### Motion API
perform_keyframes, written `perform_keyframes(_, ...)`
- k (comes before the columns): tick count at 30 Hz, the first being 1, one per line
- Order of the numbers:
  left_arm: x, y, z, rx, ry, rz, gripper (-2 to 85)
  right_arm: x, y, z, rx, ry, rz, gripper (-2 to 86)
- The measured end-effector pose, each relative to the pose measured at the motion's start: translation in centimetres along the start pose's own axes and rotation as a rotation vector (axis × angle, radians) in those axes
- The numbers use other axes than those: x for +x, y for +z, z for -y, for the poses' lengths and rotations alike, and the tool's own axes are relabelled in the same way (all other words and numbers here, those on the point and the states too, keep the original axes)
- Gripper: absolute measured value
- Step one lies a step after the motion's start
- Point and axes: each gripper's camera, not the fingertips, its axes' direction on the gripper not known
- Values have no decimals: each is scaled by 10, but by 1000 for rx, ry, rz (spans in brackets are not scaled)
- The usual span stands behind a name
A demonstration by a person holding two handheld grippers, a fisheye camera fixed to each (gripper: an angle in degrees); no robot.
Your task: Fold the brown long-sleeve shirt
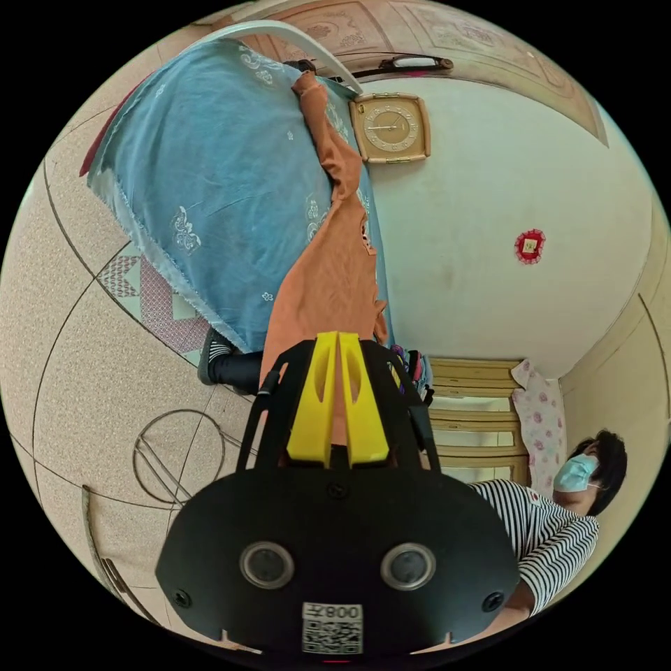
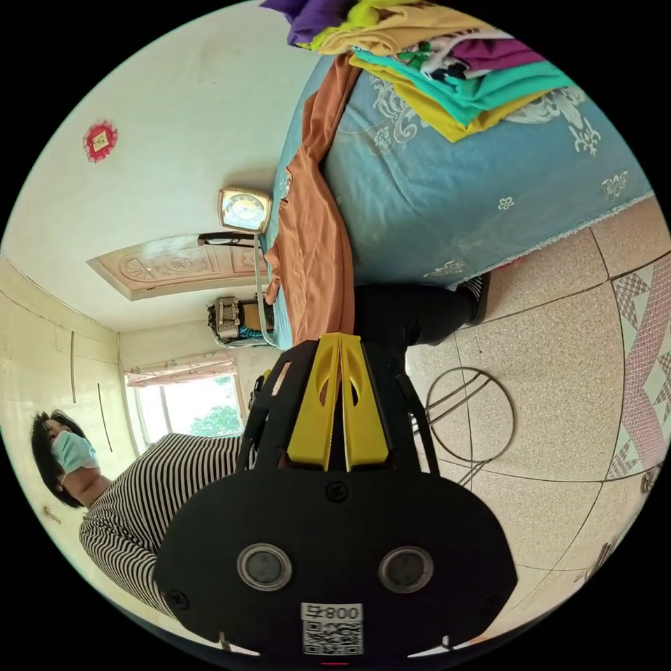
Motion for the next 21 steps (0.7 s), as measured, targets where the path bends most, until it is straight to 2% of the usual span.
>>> perform_keyframes(6,80,103,44,-190,188,51,5,-70,15,39,77,-132,-226,0)
perform_keyframes(11,167,239,77,-426,382,52,7,-123,61,109,123,-215,-466,0)
perform_keyframes(17,253,402,92,-674,576,57,16,-147,97,180,270,-243,-549,2)
perform_keyframes(21,298,500,97,-807,685,73,32,-149,105,209,406,-238,-537,5)
